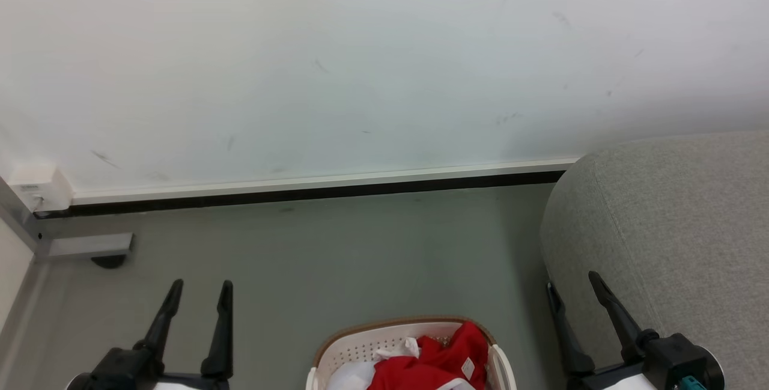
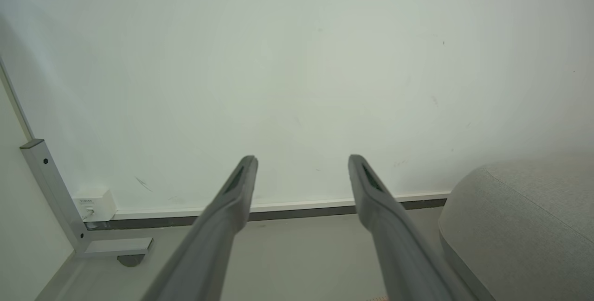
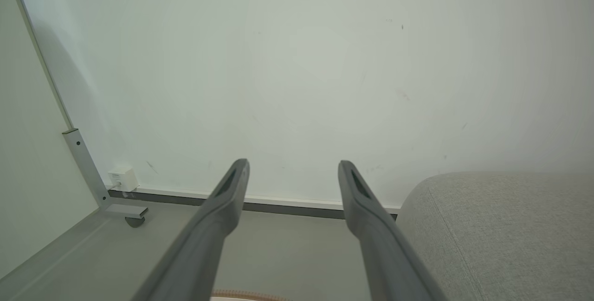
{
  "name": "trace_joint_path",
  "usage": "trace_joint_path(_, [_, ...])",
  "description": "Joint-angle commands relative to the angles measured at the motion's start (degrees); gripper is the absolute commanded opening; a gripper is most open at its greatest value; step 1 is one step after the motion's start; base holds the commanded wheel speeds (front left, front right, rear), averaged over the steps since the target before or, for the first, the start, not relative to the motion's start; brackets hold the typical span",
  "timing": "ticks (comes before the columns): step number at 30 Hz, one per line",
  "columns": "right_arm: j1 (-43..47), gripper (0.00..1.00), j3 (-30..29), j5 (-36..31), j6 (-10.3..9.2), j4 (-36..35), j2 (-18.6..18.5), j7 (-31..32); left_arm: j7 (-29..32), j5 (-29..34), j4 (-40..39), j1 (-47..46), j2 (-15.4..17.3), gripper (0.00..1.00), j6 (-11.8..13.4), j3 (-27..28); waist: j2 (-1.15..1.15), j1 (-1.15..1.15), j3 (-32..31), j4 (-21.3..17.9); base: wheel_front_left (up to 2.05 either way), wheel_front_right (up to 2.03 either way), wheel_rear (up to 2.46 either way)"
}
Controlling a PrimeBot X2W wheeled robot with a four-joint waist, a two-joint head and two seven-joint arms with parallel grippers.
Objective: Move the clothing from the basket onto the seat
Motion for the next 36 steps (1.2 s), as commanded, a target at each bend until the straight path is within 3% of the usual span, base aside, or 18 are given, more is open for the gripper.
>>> trace_joint_path(1, [-0.35,1.0,0.0,0.18,-0.12,0.1,-0.32,-0.02,-0.04,0.11,0.03,0.66,0.06,1.0,-0.1,0.25,0.0,0.0,0.03,-0.08,0.0,0.0,0.0])
trace_joint_path(14, [-0.35,1.0,-1.34,1.89,-0.12,-0.37,-0.33,-0.02,-0.04,-0.59,0.33,0.45,0.2,1.0,-0.05,0.08,0.0,0.0,0.5,-1.56,0.0,0.0,0.0])
trace_joint_path(26, [-0.59,1.0,-3.22,3.76,-0.12,-2.0,-0.32,-0.01,-0.04,-1.92,1.49,-0.37,0.81,1.0,-0.05,-1.28,0.0,0.0,2.56,-6.2,0.0,0.0,0.0])
trace_joint_path(36, [-1.63,1.0,-5.37,5.26,-0.12,-3.43,-0.28,0.0,-0.03,-4.38,5.36,-3.04,3.17,1.0,-0.06,-5.02,0.0,0.0,7.21,-10.25,0.0,0.0,0.0])
